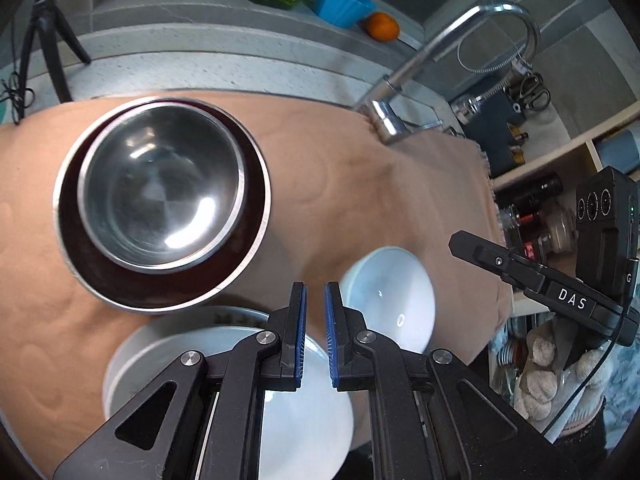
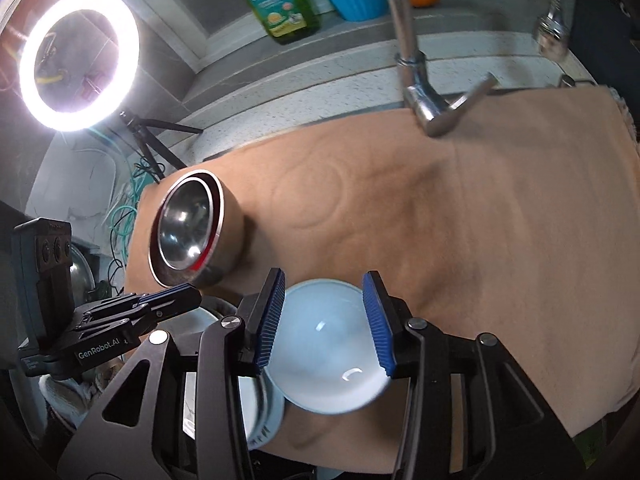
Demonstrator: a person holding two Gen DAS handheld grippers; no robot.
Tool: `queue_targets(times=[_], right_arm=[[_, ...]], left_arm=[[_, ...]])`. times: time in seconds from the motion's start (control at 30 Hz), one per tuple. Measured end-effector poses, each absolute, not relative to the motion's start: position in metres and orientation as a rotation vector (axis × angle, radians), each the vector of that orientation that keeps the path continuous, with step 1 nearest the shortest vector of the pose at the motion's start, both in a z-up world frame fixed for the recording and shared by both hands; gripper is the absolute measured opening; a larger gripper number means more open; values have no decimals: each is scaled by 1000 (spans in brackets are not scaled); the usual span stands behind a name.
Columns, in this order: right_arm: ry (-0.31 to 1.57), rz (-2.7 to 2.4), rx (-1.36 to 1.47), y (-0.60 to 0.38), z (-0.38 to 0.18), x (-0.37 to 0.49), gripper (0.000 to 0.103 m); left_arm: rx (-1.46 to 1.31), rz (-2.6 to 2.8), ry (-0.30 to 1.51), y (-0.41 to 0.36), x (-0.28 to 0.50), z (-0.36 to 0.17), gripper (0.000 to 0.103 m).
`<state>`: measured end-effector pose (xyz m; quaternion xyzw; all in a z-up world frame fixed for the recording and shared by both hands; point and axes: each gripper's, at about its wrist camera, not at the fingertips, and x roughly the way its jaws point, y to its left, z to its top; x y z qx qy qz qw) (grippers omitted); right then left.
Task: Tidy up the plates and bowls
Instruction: 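Open both grippers and move them to the pale blue bowl, then grasp the pale blue bowl rim with both grippers and lift it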
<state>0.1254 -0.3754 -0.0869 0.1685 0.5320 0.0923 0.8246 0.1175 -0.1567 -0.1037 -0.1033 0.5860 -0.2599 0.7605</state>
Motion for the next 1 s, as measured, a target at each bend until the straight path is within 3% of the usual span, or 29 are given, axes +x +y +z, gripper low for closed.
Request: queue_targets(times=[0.87,1.0], right_arm=[[1227,175,472,-405,-150,88,42],[1241,178,485,-406,-158,87,27]], left_arm=[[-145,-569,1348,-197,109,-132,8],[-132,-571,1357,-198,109,-137,8]])
